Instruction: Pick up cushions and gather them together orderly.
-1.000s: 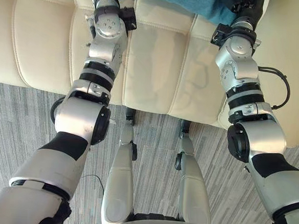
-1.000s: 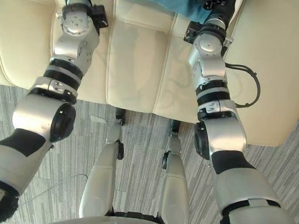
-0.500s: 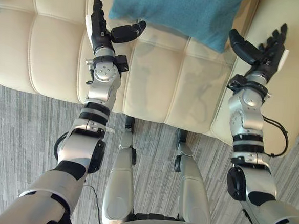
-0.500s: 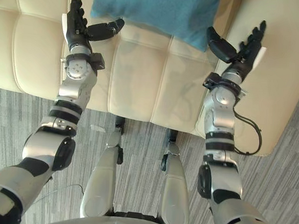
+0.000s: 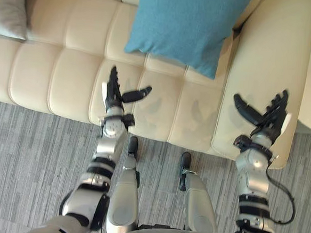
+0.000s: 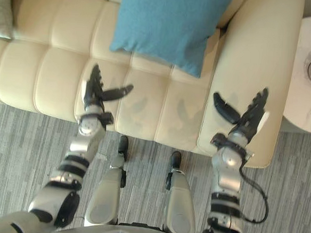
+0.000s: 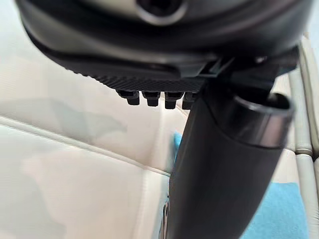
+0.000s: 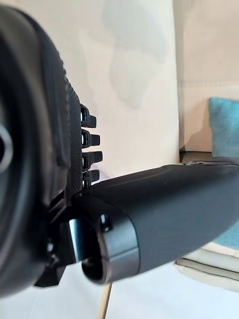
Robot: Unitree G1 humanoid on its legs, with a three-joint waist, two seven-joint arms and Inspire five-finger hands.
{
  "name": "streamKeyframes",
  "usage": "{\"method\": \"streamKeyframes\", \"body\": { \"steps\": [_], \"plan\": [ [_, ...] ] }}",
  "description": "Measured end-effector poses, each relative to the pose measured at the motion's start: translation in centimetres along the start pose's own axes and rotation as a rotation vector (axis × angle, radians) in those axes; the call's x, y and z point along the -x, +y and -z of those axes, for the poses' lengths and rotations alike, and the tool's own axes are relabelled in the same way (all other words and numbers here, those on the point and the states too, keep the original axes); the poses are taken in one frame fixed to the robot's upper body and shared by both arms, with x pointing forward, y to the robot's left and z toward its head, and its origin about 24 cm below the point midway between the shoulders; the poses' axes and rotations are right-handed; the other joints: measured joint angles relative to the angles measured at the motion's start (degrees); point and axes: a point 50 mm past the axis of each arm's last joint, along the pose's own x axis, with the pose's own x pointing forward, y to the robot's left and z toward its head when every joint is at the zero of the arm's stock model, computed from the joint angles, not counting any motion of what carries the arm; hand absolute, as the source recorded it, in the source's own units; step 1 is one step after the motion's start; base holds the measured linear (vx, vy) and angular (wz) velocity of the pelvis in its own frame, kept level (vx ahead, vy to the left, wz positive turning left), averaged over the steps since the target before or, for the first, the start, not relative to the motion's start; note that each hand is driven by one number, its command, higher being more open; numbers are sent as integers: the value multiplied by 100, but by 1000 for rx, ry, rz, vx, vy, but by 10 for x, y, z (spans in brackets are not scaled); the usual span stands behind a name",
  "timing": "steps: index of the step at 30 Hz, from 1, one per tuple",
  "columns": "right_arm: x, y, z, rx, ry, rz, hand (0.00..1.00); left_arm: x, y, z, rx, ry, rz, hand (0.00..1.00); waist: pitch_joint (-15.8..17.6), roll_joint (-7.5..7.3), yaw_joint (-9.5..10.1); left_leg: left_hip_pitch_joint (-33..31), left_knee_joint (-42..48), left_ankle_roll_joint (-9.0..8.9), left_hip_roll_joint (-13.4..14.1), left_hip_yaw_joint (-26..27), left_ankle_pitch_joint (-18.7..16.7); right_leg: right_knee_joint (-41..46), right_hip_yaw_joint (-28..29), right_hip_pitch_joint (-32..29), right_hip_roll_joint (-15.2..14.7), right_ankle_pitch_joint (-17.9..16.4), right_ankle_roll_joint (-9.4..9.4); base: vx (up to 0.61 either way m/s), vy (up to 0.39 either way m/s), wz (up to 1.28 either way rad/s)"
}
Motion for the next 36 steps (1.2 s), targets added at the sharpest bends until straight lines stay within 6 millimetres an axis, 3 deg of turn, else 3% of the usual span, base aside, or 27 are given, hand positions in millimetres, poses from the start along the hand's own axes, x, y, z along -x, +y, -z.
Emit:
{"method": "streamKeyframes", "body": {
  "steps": [2,3,6,8,11,15,21,30,32,33,34,35,36],
  "plan": [
    [18,-8,29,37,113,-29,100,22,14,35,-48,104,-2,100,-283,3,0,217,-2,-11,9,14,-76,-42,-14,231,6,-65,-1,58,-35,1],
    [20,-9,32,42,128,-35,100,25,16,40,-50,122,-2,100,-345,4,0,244,-1,-7,10,16,-91,-56,-16,263,6,-75,0,79,-29,0],
    [46,-25,73,92,308,-35,100,54,28,80,-88,270,1,100,-831,56,-14,488,-3,-43,28,32,-161,-304,-53,634,23,-74,15,101,-9,-1],
    [72,-35,110,126,491,-39,100,79,37,116,-101,431,-3,100,-1151,73,-21,834,-6,-42,48,120,-291,-606,-43,1076,39,-30,35,82,31,-10],
    [99,-42,139,170,648,-70,100,105,44,145,-134,573,8,100,-1369,84,-26,1133,-30,-34,60,238,-401,-949,8,1453,50,91,57,56,55,-16],
    [131,-50,165,203,821,-83,100,130,55,169,-166,710,7,100,-1625,31,-38,1403,-184,-28,54,299,-406,-1388,25,1840,50,281,82,26,47,-7],
    [151,-55,179,230,933,-100,100,144,65,180,-226,784,15,100,-1757,-46,-40,1645,-330,-24,46,400,-401,-1655,99,2083,47,415,92,-1,29,-9],
    [148,-45,184,241,969,-136,100,140,67,180,-273,784,35,100,-1689,-164,-33,1780,-244,-67,131,843,-490,-1562,439,1932,130,619,64,-23,17,-27],
    [141,-32,182,239,946,-175,100,136,70,178,-276,776,25,100,-1615,-152,-1,1523,258,30,344,1054,-697,-1079,163,1504,294,845,42,-144,-33,-75],
    [133,-26,179,246,922,-197,100,132,67,176,-256,773,15,100,-1586,-126,55,1346,492,157,475,1145,-818,-1288,67,1483,342,1106,73,-138,-12,-64],
    [131,-25,178,247,916,-199,100,133,65,177,-246,775,14,100,-1556,-98,79,1332,514,145,547,1210,-810,-1065,25,1403,305,931,16,-189,-48,-44],
    [131,-23,178,253,913,-207,100,125,63,173,-241,758,15,100,-1475,-118,75,1261,659,131,546,1187,-798,923,-308,976,115,81,-190,-84,-98,21],
    [137,-24,180,263,931,-209,100,122,63,170,-240,741,12,100,-1498,-202,88,1188,869,96,485,1011,-773,2329,-389,986,-104,-122,-74,-98,-143,40]
  ]
}}
